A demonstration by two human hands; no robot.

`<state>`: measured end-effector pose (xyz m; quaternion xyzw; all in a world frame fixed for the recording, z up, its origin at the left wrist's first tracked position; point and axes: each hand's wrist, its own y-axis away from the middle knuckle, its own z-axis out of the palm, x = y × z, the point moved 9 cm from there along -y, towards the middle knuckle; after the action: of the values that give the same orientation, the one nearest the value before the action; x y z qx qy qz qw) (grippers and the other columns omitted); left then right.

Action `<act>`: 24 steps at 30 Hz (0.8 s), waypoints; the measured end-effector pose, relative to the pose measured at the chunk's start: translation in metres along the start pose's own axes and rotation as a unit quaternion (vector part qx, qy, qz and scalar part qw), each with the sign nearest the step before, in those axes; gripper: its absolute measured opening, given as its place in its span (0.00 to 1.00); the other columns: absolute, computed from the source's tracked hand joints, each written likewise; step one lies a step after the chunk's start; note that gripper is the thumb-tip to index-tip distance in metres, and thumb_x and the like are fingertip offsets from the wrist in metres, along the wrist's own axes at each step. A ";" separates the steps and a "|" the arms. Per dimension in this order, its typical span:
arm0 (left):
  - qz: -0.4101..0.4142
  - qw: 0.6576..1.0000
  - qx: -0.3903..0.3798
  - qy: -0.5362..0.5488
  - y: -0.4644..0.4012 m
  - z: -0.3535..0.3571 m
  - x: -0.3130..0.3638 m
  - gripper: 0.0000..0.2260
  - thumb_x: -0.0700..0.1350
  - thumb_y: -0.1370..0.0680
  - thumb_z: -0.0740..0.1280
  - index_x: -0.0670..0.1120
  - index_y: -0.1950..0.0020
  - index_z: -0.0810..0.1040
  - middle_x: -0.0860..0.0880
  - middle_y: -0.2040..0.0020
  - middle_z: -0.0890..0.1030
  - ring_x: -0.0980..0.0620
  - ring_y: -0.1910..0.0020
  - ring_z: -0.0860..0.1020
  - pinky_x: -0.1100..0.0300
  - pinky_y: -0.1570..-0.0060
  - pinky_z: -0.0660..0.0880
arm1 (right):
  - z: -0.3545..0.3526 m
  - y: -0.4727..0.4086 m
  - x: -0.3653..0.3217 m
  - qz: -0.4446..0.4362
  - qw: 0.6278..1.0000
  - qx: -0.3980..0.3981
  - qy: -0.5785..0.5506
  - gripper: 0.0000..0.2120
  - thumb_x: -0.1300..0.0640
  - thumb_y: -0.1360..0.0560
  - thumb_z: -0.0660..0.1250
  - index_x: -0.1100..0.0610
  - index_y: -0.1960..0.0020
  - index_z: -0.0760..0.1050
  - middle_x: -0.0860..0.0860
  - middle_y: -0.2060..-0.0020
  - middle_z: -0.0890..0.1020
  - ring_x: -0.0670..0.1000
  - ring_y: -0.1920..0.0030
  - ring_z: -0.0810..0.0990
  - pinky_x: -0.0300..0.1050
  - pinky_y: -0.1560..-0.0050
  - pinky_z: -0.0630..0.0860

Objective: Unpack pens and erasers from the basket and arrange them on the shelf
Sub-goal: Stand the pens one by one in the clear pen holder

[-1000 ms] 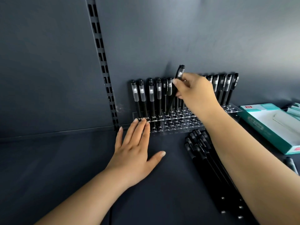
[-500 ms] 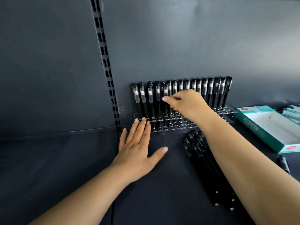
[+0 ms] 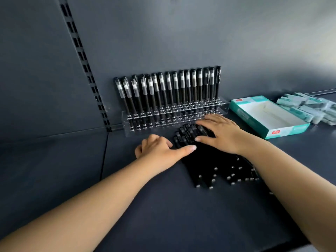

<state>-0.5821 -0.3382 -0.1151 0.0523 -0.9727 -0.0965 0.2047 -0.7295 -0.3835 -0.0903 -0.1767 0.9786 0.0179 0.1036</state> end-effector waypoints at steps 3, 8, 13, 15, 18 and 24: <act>-0.033 0.998 -0.010 -0.047 -0.007 0.007 0.006 0.42 0.74 0.34 0.57 0.46 0.30 0.65 0.49 0.32 0.59 0.47 0.30 0.55 0.49 0.30 0.53 | 0.008 0.002 0.010 0.024 0.999 -0.033 -0.013 0.31 0.38 0.25 0.56 0.44 0.26 0.51 0.49 0.25 0.52 0.51 0.25 0.47 0.51 0.28 0.45; -0.065 0.994 -0.051 -0.066 -0.015 0.006 0.000 0.40 0.71 0.33 0.61 0.44 0.32 0.68 0.46 0.31 0.56 0.44 0.31 0.56 0.49 0.32 0.60 | 0.010 0.003 0.017 0.034 0.998 -0.050 -0.028 0.32 0.37 0.26 0.55 0.45 0.26 0.50 0.50 0.25 0.51 0.52 0.25 0.46 0.52 0.27 0.46; -0.075 0.995 -0.038 -0.059 -0.019 -0.006 -0.013 0.32 0.64 0.29 0.64 0.41 0.36 0.70 0.42 0.30 0.64 0.42 0.34 0.64 0.53 0.39 0.66 | 0.009 0.005 0.015 0.027 0.997 -0.054 -0.043 0.33 0.37 0.26 0.56 0.46 0.25 0.51 0.51 0.25 0.51 0.52 0.25 0.46 0.52 0.27 0.46; -0.074 0.996 -0.025 -0.038 -0.019 -0.012 -0.015 0.28 0.60 0.28 0.66 0.38 0.41 0.72 0.39 0.38 0.73 0.41 0.38 0.70 0.54 0.46 0.70 | 0.008 0.005 0.014 0.023 0.997 -0.053 -0.049 0.33 0.37 0.26 0.56 0.46 0.26 0.51 0.51 0.25 0.51 0.52 0.25 0.46 0.52 0.27 0.46; -0.059 0.998 -0.007 0.010 -0.012 -0.019 -0.013 0.19 0.55 0.27 0.68 0.41 0.65 0.71 0.43 0.67 0.72 0.47 0.65 0.73 0.59 0.68 0.62 | 0.008 0.006 0.015 0.028 0.997 -0.052 -0.051 0.32 0.37 0.26 0.56 0.47 0.26 0.52 0.51 0.25 0.52 0.53 0.25 0.46 0.52 0.28 0.47; 0.005 0.898 -0.002 0.441 0.007 -0.027 -0.010 0.07 0.43 0.25 0.68 0.43 0.63 0.76 0.48 0.65 0.81 0.56 0.70 0.79 0.62 0.62 0.78 | -0.030 0.009 -0.012 -0.023 0.977 0.099 -0.185 0.25 0.43 0.25 0.60 0.54 0.32 0.68 0.48 0.33 0.70 0.48 0.32 0.66 0.38 0.36 0.62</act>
<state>-0.5630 -0.3341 -0.0932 0.0846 -0.7829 -0.0644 0.6130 -0.7275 -0.3731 -0.0585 -0.1821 0.9350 -0.0487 0.3005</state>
